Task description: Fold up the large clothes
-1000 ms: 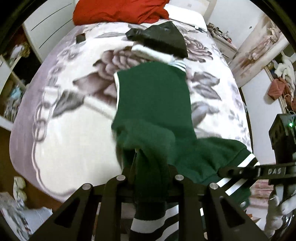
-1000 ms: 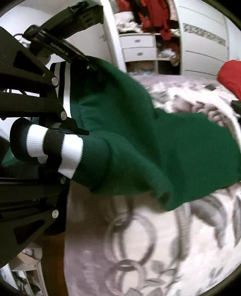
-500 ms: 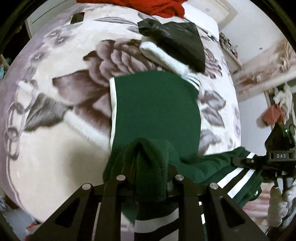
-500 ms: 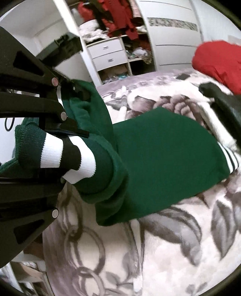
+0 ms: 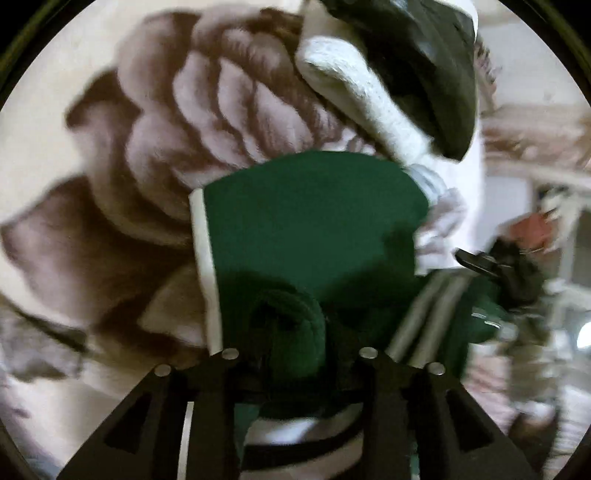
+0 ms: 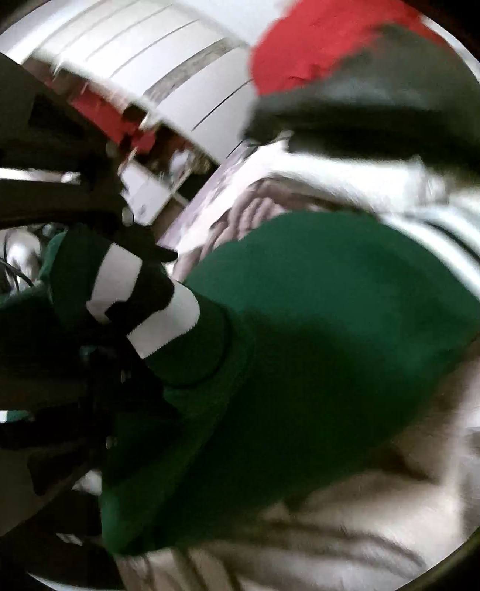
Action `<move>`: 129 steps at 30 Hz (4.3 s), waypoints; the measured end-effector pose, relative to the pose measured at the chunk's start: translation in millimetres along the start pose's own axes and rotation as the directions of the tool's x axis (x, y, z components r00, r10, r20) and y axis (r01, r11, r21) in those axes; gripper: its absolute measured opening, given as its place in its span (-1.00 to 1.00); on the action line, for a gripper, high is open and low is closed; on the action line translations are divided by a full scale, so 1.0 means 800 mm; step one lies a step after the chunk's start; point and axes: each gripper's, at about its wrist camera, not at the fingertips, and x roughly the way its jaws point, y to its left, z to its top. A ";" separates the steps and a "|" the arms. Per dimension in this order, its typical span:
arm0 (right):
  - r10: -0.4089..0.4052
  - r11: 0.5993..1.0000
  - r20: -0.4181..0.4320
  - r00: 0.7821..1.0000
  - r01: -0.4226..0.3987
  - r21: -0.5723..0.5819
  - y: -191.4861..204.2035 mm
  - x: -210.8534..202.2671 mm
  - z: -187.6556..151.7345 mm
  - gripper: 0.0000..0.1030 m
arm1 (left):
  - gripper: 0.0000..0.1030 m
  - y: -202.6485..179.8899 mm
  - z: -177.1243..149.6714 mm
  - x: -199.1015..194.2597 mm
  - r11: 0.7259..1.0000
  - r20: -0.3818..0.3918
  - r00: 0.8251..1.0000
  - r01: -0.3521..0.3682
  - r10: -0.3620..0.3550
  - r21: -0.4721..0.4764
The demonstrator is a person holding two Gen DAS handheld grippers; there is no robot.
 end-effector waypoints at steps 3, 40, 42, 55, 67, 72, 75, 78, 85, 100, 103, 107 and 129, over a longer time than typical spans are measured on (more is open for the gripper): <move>0.032 0.998 -0.044 0.999 -0.034 -0.051 0.014 0.012 0.014 0.53 | -0.36 0.033 0.012 -0.023 0.971 -0.002 0.974 0.224 -0.225 -0.085; -0.441 0.487 -0.010 0.897 0.230 -0.843 0.159 0.237 -0.207 0.15 | 1.00 0.211 -0.381 0.084 0.779 0.364 0.695 -0.488 0.620 -0.394; -0.469 0.467 0.025 0.883 0.271 -0.842 0.177 0.257 -0.188 0.15 | 1.00 0.212 -0.382 0.076 0.773 0.341 0.702 -0.495 0.625 -0.396; -0.325 0.483 0.195 0.925 0.339 -0.807 0.121 0.000 -0.169 0.38 | 1.00 0.111 -0.375 0.015 0.933 0.541 0.819 0.018 0.192 -0.360; -0.268 0.652 0.268 0.925 0.380 -0.656 -0.013 -0.114 -0.013 0.73 | 1.00 0.081 -0.240 0.058 0.935 0.601 0.768 0.009 0.220 -0.354; -0.242 0.658 0.169 0.955 0.290 -0.695 -0.002 -0.037 0.059 0.78 | 1.00 0.084 -0.250 0.061 0.939 0.610 0.764 0.014 0.211 -0.342; -0.240 0.695 0.082 0.967 0.230 -0.681 0.000 -0.009 0.084 0.95 | 1.00 0.085 -0.238 0.062 0.944 0.620 0.756 0.005 0.213 -0.330; -0.167 0.701 0.065 0.984 0.164 -0.694 0.003 -0.006 0.076 0.68 | 1.00 0.085 -0.228 0.058 0.953 0.625 0.749 -0.030 0.220 -0.301; 0.069 0.860 0.091 0.993 -0.013 -0.511 -0.068 -0.042 0.035 -0.52 | 1.00 0.076 -0.193 0.038 0.968 0.592 0.766 -0.176 0.250 -0.182; -0.107 0.992 -0.045 0.993 0.104 -0.071 -0.379 -0.025 -0.158 -0.34 | 1.00 -0.004 -0.240 -0.009 0.924 0.579 0.732 -0.369 0.358 -0.105; -0.145 0.978 -0.019 0.989 0.140 -0.154 -0.352 -0.058 -0.163 0.23 | 1.00 0.007 -0.300 -0.016 0.864 0.574 0.654 -0.448 0.492 -0.231; -0.272 0.893 0.109 0.956 0.293 -0.341 -0.302 -0.114 -0.194 0.41 | 1.00 0.060 -0.383 0.007 0.792 0.439 0.660 -0.475 0.609 -0.384; -0.253 0.811 0.087 0.963 0.261 -0.523 -0.197 -0.023 -0.288 -0.76 | 1.00 0.189 -0.444 0.134 0.762 0.315 0.722 -0.445 0.616 -0.471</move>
